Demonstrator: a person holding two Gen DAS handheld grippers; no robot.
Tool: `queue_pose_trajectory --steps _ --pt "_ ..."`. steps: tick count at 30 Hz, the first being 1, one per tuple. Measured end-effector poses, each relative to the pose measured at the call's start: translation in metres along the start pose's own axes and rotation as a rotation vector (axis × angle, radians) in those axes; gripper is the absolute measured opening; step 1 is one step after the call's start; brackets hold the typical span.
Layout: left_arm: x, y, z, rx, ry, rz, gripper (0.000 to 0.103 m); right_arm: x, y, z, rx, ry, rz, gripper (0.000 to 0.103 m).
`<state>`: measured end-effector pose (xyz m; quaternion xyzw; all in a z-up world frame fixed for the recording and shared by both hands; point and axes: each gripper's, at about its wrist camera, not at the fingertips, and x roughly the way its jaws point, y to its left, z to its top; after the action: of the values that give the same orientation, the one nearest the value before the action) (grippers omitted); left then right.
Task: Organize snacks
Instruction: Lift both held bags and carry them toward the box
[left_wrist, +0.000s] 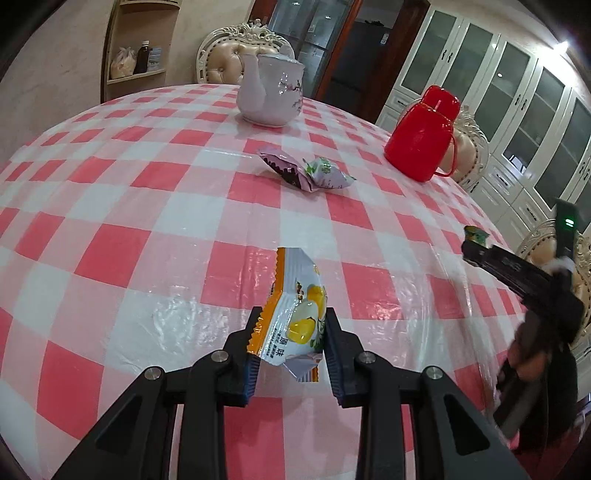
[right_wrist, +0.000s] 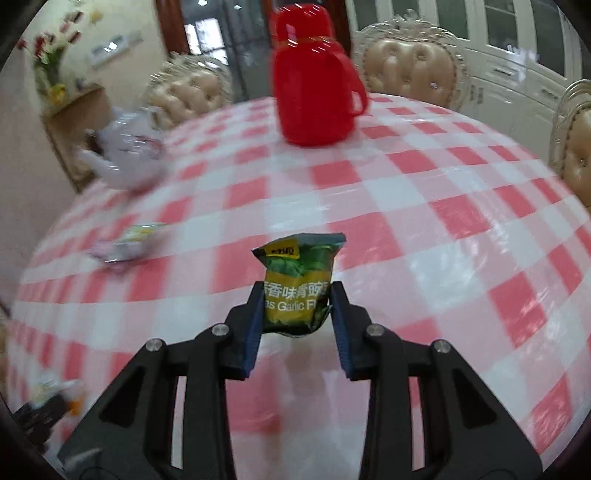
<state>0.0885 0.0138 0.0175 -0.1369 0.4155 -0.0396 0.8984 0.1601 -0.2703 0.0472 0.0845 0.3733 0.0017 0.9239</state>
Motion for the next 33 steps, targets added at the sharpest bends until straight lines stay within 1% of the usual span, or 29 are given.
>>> queue_pose_trajectory --steps 2,4,7,10,13,15,18,20,24,28,29,33 --pt "0.000 0.000 0.000 -0.002 0.002 -0.007 0.032 -0.014 0.011 -0.009 0.001 -0.018 0.041 0.038" --pt "0.001 0.000 0.000 -0.002 0.009 -0.010 0.032 -0.026 0.025 -0.022 0.012 -0.017 0.108 0.038" --pt "0.004 -0.001 -0.001 -0.007 0.025 -0.023 0.032 -0.040 0.042 -0.042 0.001 -0.006 0.156 0.038" --pt "0.005 -0.003 -0.002 -0.004 0.031 -0.024 0.032 -0.060 0.058 -0.066 0.021 -0.005 0.208 0.038" --pt "0.006 -0.004 -0.002 -0.002 0.029 -0.022 0.032 -0.073 0.069 -0.084 0.020 -0.014 0.227 0.038" --pt "0.005 -0.005 -0.002 0.003 0.019 -0.014 0.032 -0.079 0.078 -0.096 0.011 -0.026 0.217 0.038" --pt "0.002 -0.003 -0.003 0.008 0.006 -0.004 0.032 -0.079 0.082 -0.106 0.024 -0.011 0.225 0.038" --pt "-0.004 0.000 -0.004 0.002 -0.007 0.001 0.032 -0.085 0.082 -0.112 0.043 -0.018 0.249 0.038" --pt "-0.023 0.009 -0.015 0.017 -0.034 0.024 0.032 -0.097 0.090 -0.124 0.021 -0.019 0.283 0.038" --pt "-0.042 0.033 -0.033 -0.016 -0.041 0.045 0.032 -0.108 0.107 -0.133 -0.032 -0.021 0.326 0.038" --pt "-0.051 0.043 -0.038 -0.039 -0.047 0.043 0.032 -0.110 0.110 -0.134 -0.041 -0.023 0.339 0.038" --pt "-0.082 0.070 -0.049 -0.093 -0.114 0.076 0.032 -0.121 0.125 -0.143 -0.072 -0.025 0.389 0.038"
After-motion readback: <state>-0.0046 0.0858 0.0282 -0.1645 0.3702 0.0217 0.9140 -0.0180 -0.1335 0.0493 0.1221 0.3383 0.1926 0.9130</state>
